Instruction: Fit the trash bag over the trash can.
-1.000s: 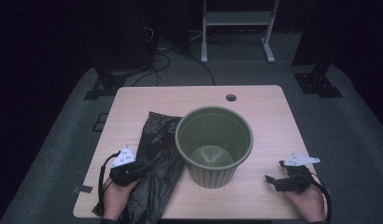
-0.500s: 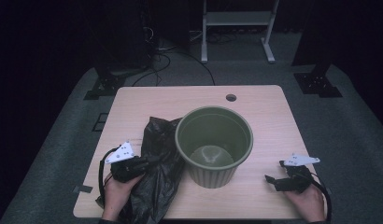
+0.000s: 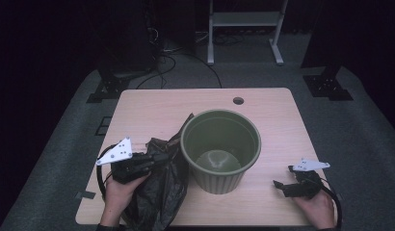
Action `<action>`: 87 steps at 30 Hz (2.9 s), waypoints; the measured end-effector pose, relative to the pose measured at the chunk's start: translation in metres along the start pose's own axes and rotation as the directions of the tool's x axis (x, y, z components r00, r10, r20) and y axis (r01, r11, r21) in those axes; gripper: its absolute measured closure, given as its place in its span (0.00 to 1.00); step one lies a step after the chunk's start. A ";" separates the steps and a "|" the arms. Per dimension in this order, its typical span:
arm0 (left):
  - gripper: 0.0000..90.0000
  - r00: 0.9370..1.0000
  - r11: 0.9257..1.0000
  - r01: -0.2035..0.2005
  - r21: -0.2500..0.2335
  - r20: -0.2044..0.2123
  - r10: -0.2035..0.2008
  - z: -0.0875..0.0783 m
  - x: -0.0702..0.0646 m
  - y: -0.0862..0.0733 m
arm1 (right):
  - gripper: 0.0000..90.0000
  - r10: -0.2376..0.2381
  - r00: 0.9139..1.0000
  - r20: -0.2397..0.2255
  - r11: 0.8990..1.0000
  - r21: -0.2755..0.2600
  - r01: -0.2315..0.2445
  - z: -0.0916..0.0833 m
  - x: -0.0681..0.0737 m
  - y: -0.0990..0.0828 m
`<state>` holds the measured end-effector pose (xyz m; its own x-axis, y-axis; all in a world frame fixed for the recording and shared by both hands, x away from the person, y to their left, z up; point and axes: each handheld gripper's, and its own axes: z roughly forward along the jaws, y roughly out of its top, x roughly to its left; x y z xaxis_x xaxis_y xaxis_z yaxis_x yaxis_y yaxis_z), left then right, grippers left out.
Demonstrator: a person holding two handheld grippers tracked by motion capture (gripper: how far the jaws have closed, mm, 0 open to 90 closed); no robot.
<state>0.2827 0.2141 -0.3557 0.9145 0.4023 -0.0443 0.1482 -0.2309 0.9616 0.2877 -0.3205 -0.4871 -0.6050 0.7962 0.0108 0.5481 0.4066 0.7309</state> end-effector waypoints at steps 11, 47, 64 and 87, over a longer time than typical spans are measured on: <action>1.00 0.999 0.997 -0.040 -0.069 -0.001 0.040 0.008 -0.010 0.037 | 0.13 0.000 1.000 0.001 1.000 0.000 0.000 0.000 0.000 0.000; 1.00 0.972 0.980 -0.147 -0.136 0.165 0.169 0.104 -0.009 0.146 | 0.13 0.000 1.000 0.000 1.000 0.000 0.000 0.000 0.000 0.000; 1.00 0.946 0.978 -0.152 -0.140 0.265 0.185 0.161 -0.028 0.176 | 0.13 0.002 1.000 -0.001 1.000 0.000 -0.002 0.000 0.000 0.000; 1.00 0.939 0.988 -0.120 -0.096 0.314 0.144 0.204 -0.040 0.181 | 0.13 -0.006 1.000 -0.004 1.000 -0.003 0.006 0.000 0.000 0.000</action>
<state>0.3498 -0.0243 -0.2353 0.9977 0.0665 0.0120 0.0009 -0.1914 0.9815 0.2878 -0.3202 -0.4872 -0.6101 0.7923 0.0091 0.5432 0.4099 0.7327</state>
